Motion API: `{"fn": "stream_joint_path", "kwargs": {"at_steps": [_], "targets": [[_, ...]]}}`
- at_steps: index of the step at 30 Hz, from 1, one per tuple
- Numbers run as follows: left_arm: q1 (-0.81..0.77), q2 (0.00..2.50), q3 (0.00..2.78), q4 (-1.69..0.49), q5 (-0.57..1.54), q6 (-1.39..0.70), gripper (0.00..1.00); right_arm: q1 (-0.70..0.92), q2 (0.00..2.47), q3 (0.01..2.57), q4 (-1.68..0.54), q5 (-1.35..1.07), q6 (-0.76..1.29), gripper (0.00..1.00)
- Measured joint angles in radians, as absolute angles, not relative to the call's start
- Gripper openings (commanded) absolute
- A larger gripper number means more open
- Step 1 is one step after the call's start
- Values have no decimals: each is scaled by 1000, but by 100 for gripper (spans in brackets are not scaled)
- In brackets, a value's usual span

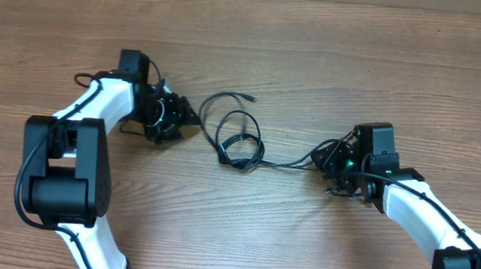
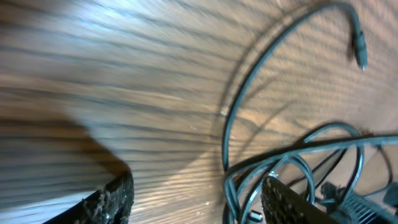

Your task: Untangle cables

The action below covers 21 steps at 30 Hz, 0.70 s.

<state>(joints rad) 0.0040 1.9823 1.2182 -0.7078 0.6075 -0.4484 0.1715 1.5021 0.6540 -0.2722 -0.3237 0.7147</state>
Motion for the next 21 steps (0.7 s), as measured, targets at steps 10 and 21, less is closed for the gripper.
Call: {"fn": "stream_joint_path", "kwargs": {"at_steps": [10,21], "targets": [[-65,1845,1216,-844,550,-466,58,172,1489,654,-276,-403,706,100],[-233,1739,1216,-917,422,-704,36,172,1332,677,-407,-506,741,99]]}}
